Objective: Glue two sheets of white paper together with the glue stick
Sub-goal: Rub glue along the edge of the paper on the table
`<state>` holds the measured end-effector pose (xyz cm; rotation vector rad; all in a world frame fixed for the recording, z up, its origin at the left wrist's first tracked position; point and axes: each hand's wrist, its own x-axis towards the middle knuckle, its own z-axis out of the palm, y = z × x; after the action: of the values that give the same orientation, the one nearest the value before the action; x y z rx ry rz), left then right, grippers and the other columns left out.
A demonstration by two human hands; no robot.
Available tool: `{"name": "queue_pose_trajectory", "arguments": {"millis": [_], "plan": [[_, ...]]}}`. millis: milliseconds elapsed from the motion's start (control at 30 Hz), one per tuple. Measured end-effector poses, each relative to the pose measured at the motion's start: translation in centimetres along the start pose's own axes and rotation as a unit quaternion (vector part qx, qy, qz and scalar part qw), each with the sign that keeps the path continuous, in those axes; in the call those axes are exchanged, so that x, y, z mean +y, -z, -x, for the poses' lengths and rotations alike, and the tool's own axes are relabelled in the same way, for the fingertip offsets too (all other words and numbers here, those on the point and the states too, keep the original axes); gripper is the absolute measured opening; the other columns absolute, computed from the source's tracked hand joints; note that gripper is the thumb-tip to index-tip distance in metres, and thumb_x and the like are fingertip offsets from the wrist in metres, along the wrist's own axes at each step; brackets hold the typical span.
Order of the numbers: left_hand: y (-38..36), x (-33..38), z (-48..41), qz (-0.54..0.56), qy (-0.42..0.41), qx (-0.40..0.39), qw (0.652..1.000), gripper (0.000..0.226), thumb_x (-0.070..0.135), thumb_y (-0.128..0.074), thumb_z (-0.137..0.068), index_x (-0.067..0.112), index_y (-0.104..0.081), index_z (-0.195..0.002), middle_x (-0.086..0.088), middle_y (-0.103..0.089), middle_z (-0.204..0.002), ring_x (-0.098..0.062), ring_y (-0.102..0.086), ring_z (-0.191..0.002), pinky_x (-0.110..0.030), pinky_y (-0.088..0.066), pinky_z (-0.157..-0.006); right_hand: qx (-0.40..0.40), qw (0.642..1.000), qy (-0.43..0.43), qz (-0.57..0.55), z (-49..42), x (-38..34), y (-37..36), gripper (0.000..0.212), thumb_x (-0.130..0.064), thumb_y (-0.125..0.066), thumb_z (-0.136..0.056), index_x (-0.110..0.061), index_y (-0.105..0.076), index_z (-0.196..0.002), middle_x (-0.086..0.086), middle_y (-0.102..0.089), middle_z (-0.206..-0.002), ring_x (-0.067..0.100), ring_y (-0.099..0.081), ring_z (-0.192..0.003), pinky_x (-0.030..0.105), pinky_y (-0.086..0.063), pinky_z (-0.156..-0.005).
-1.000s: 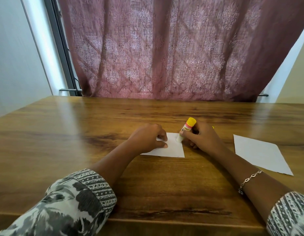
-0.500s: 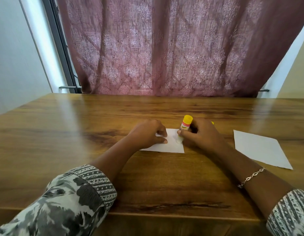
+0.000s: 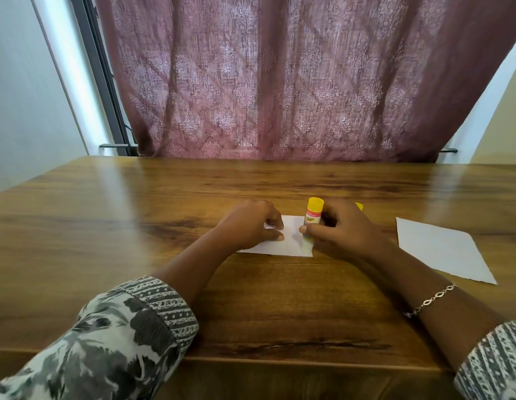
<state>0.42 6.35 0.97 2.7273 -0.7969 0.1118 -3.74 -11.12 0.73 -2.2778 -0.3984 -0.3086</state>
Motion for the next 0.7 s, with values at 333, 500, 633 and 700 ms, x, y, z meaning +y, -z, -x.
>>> {"name": "queue_pose_trajectory", "arguments": {"millis": [333, 500, 633, 700], "plan": [[0.0, -0.1, 0.1, -0.004, 0.000, 0.008, 1.000, 0.029, 0.029, -0.063, -0.082, 0.016, -0.065, -0.108, -0.002, -0.062, -0.116, -0.017, -0.055, -0.103, -0.031, -0.046, -0.084, 0.020, 0.967, -0.053, -0.246, -0.6, 0.4, 0.6, 0.011, -0.006, -0.061, -0.080, -0.009, -0.059, -0.069, 0.001, -0.052, -0.047, 0.008, -0.042, -0.037, 0.020, -0.034, -0.039], [0.0, 0.1, 0.0, 0.001, 0.003, 0.004, 1.000, 0.030, 0.026, -0.061, -0.084, 0.016, -0.063, -0.111, -0.001, -0.061, -0.120, -0.016, -0.054, -0.105, -0.022, -0.041, -0.081, 0.045, 0.937, -0.065, -0.340, -1.0, 1.0, 1.7, 0.015, -0.003, -0.059, -0.079, -0.012, -0.066, -0.088, 0.005, -0.063, -0.062, 0.010, -0.050, -0.043, 0.019, -0.039, -0.036], [0.1, 0.2, 0.1, 0.012, 0.003, 0.004, 1.000, 0.030, 0.025, -0.061, -0.084, 0.015, -0.063, -0.112, -0.001, -0.061, -0.121, -0.015, -0.054, -0.106, -0.021, -0.041, -0.083, 0.037, 0.913, -0.098, -0.395, -1.3, 1.4, 2.3, 0.026, 0.001, -0.059, -0.078, -0.011, -0.061, -0.101, 0.012, -0.068, -0.080, 0.009, -0.058, -0.050, 0.020, -0.049, -0.043], [0.1, 0.2, 0.1, 0.012, 0.003, 0.004, 1.000, 0.030, 0.024, -0.061, -0.084, 0.015, -0.063, -0.113, -0.001, -0.061, -0.122, -0.015, -0.054, -0.107, -0.020, -0.040, -0.083, 0.044, 0.903, -0.112, -0.412, -1.4, 1.6, 2.4, 0.027, 0.002, -0.059, -0.078, -0.009, -0.059, -0.103, 0.013, -0.069, -0.084, 0.010, -0.061, -0.053, 0.021, -0.052, -0.045]]}}
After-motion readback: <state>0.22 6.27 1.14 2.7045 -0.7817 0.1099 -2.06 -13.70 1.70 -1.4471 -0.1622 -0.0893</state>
